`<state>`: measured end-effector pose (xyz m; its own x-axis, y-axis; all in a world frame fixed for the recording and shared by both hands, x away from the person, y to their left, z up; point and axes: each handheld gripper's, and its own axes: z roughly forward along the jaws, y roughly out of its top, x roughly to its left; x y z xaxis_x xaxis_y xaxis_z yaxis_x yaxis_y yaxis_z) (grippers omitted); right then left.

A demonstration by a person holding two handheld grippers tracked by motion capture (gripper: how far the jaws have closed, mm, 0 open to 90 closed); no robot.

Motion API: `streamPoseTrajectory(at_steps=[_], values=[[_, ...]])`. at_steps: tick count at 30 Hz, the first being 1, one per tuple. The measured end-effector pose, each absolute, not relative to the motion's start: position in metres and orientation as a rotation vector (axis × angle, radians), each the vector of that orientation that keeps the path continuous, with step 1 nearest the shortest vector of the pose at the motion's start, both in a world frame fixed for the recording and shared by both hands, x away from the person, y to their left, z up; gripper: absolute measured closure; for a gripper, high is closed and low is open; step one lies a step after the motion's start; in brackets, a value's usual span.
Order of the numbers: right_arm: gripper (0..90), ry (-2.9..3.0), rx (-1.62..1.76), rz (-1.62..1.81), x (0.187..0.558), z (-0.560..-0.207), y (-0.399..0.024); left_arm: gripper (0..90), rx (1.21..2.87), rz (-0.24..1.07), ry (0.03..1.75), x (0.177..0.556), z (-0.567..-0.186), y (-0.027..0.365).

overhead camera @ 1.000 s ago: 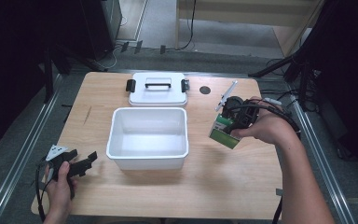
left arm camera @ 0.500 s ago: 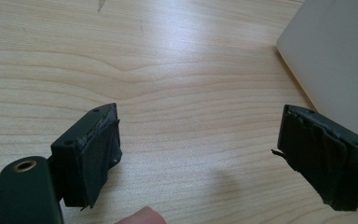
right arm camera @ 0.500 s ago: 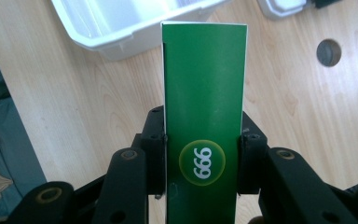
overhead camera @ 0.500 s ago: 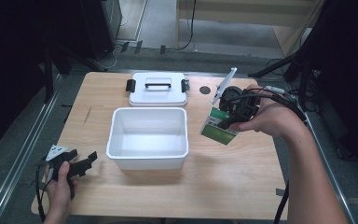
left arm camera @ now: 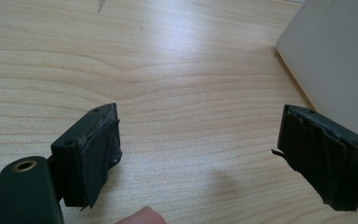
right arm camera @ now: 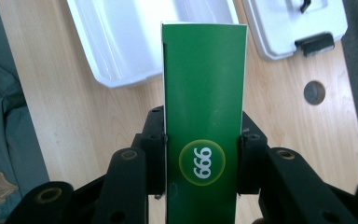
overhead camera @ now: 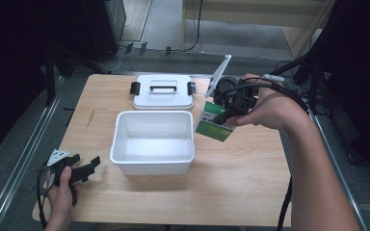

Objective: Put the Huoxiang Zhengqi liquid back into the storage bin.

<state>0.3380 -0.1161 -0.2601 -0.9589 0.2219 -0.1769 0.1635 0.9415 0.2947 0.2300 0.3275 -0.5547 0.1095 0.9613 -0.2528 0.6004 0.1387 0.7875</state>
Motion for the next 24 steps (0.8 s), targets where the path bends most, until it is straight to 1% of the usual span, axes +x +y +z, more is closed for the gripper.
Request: streamPoseTrajectory(at_steps=[9, 14, 19, 24], values=[[64.4, 2.895, 0.188, 0.433, 0.339, -0.249, -0.083, 13.9, 1.547, 0.544, 1.589, 0.230, -0.555, 0.327], [64.4, 2.907, 0.111, 0.440, 0.339, -0.247, -0.056, 13.9, 1.546, 0.540, 1.588, 0.230, -0.555, 0.328], [64.4, 2.909, 0.058, 0.449, 0.337, -0.246, -0.036, 13.8, 1.544, 0.540, 1.587, 0.230, -0.555, 0.328], [64.3, 2.924, 0.018, 0.452, 0.337, -0.252, -0.026, 13.9, 1.542, 0.539, 1.587, 0.230, -0.555, 0.328]])
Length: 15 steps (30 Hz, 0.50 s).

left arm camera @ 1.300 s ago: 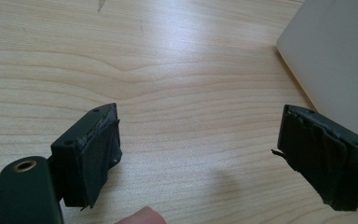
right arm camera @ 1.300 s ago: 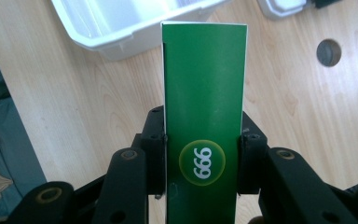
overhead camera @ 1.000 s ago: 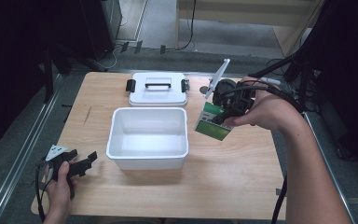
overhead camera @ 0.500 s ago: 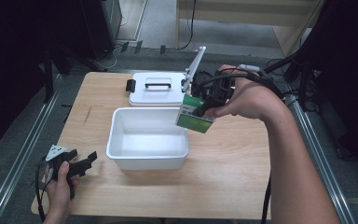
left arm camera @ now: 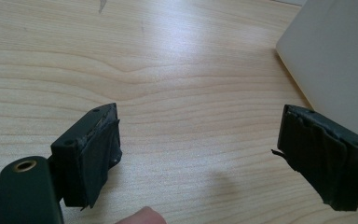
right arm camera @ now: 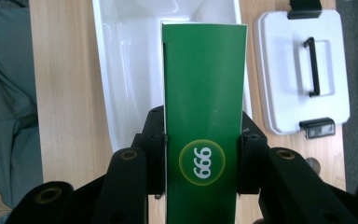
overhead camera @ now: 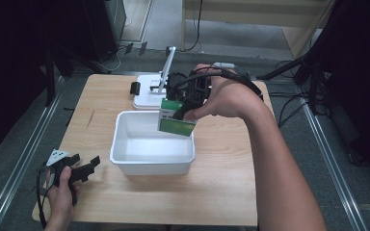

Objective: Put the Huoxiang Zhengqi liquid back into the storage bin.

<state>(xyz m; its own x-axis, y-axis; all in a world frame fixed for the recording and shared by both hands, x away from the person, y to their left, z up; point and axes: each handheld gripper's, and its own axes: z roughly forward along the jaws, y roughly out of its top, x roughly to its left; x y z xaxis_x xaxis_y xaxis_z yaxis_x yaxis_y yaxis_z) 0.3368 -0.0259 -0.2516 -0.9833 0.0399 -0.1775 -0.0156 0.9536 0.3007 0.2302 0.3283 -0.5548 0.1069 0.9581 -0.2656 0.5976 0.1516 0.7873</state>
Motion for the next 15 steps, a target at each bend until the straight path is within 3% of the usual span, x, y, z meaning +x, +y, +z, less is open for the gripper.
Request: streamPoseTrajectory(at_steps=[15], values=[[64.3, 2.978, -0.087, 0.372, 0.341, -0.288, -0.012, 13.9, 1.542, 0.537, 1.588, 0.230, -0.555, 0.329]])
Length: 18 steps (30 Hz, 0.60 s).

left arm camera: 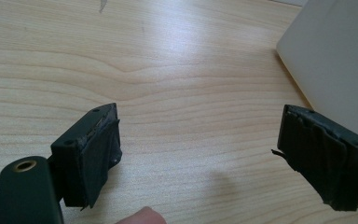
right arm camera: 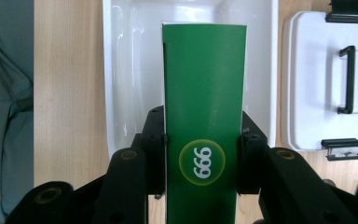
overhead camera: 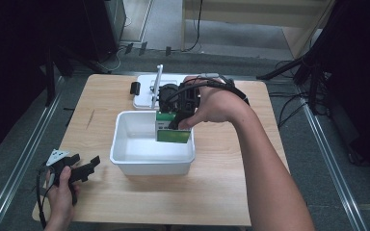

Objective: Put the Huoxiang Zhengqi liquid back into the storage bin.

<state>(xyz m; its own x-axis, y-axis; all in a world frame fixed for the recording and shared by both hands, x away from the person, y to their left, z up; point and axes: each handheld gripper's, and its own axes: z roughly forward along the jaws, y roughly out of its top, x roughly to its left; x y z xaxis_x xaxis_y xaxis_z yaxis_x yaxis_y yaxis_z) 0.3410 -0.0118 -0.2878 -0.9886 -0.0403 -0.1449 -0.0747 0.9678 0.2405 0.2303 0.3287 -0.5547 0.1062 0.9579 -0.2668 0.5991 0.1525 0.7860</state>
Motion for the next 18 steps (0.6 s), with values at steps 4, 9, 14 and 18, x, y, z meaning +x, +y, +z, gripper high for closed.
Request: streamPoseTrajectory(at_steps=[4, 9, 14, 18], values=[[64.3, 2.971, -0.123, 0.375, 0.345, -0.296, -0.013, 13.9, 1.541, 0.538, 1.587, 0.230, -0.555, 0.329], [64.3, 2.985, -0.099, 0.342, 0.348, -0.304, -0.017, 13.9, 1.541, 0.537, 1.588, 0.230, -0.555, 0.329], [64.3, 2.988, -0.141, 0.341, 0.349, -0.313, -0.017, 13.9, 1.544, 0.540, 1.585, 0.230, -0.555, 0.329], [64.3, 2.983, -0.159, 0.337, 0.349, -0.319, -0.016, 13.9, 1.540, 0.540, 1.587, 0.230, -0.555, 0.329]])
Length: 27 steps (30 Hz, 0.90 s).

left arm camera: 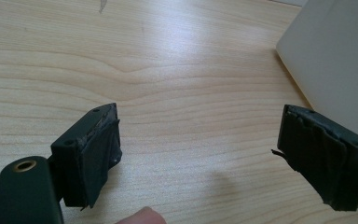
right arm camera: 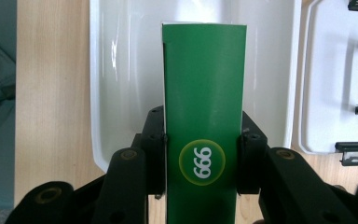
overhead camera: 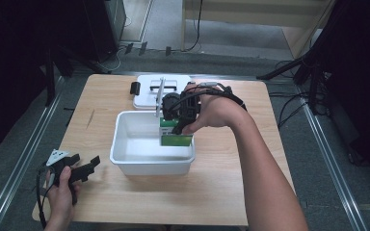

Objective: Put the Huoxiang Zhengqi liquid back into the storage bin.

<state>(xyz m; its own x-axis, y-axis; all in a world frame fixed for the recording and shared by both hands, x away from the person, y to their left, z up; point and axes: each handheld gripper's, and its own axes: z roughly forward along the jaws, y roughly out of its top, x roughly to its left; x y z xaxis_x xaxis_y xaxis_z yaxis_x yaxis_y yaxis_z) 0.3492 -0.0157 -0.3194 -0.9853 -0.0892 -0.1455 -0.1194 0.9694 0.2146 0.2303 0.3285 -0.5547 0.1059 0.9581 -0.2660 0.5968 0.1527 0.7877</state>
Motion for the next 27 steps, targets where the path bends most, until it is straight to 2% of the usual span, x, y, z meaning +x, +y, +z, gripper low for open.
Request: streamPoseTrajectory(at_steps=[27], values=[[64.2, 3.017, -0.160, 0.279, 0.356, -0.371, -0.008, 13.9, 1.541, 0.540, 1.586, 0.230, -0.555, 0.328]])
